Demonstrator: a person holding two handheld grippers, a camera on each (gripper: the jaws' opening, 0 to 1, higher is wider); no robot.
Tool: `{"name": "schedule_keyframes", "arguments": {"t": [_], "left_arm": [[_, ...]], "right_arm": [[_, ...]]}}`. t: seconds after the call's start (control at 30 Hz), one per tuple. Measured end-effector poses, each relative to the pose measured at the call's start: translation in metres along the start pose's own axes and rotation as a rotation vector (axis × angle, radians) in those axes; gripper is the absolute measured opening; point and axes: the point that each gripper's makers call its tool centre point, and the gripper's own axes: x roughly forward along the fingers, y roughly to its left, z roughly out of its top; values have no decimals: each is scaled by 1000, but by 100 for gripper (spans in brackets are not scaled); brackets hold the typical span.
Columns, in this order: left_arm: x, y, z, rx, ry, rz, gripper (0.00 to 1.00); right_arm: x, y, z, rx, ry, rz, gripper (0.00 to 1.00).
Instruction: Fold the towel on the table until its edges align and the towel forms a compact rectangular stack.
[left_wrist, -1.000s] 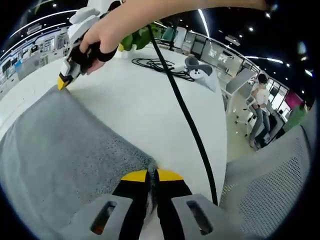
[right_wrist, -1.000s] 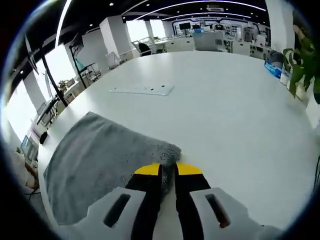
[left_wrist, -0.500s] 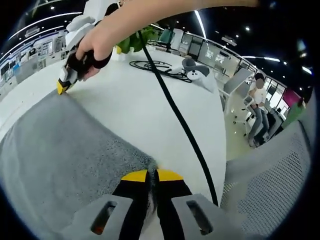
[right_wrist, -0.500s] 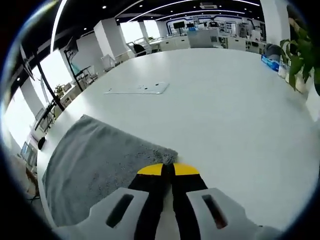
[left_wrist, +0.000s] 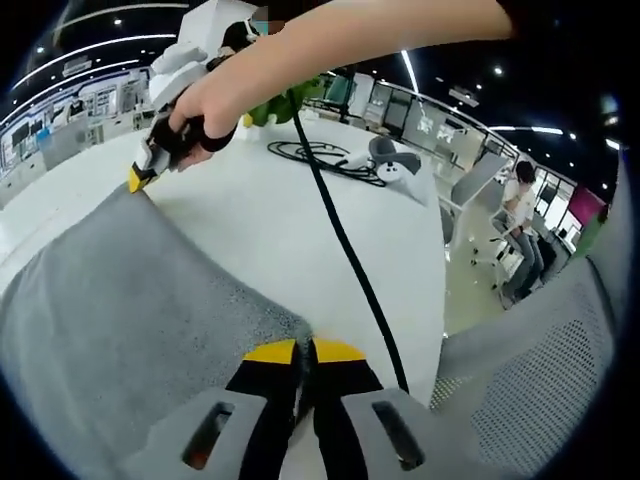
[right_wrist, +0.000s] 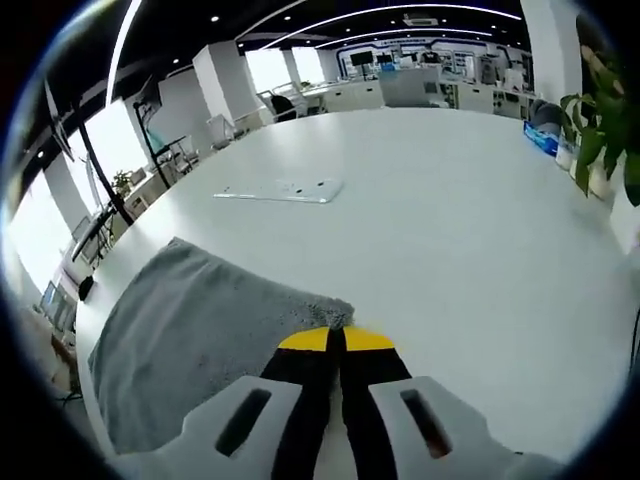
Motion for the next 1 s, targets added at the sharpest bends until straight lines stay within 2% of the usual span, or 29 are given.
{"name": "schedule_keyframes", "arguments": {"t": [0.47,0.53,0.57,0.67,1.0], "left_arm": [[-36,4,22,16,-78,47,4],[-41,5,24,42,-78,62,4],[-45,5,25,47,-84,69,4],[-54,7,30,35,-108,80,4],[-81,13,38,21,-155,117,4]], "right_arm": [[-17,28,38,-8,-74,21,0],[-19,36,46,77,-94,44,0],[-19,39,50,82,-106,51,0],[-22,50,58,25,-109,54,0],[-28,73,78,20,-148,76,0]]}}
